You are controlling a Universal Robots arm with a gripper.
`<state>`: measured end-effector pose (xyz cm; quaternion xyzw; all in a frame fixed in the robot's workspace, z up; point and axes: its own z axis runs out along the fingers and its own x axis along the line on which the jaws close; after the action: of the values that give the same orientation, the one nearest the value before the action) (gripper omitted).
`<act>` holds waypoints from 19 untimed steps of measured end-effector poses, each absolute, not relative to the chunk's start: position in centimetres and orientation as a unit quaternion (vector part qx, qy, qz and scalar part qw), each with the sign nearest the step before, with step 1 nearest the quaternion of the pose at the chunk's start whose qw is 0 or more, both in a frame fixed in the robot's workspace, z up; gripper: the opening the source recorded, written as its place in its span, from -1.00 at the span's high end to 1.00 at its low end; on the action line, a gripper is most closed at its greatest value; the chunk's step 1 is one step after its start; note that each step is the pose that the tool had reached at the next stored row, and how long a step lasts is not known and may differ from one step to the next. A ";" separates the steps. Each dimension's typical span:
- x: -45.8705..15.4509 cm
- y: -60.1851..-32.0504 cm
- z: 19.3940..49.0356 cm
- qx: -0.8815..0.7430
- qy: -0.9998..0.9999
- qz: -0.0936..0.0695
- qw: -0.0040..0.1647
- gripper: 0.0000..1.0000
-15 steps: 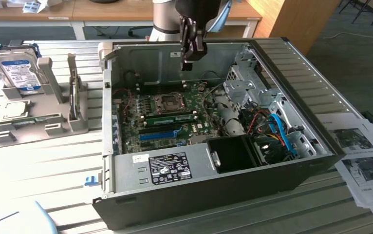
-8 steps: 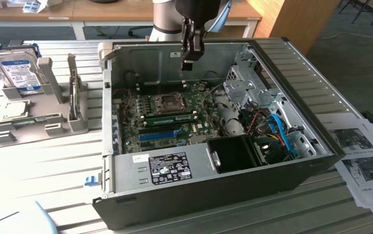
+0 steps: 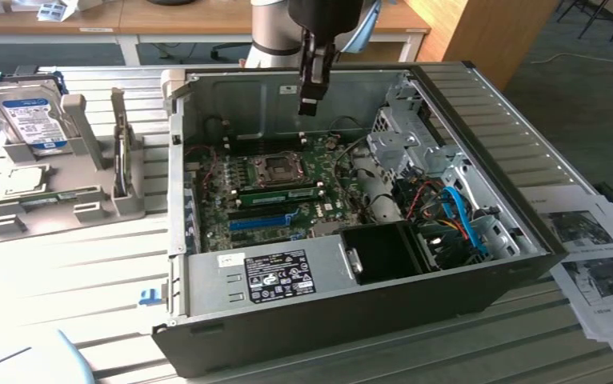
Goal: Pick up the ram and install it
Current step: 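Press down the ram until it locks into place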
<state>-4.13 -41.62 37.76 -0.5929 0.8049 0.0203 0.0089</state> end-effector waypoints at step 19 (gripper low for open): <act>-4.1 -41.6 37.7 -0.450 0.893 0.018 0.013 0.80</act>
<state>-4.14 -41.62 37.73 -0.4504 0.8926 0.0177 0.0132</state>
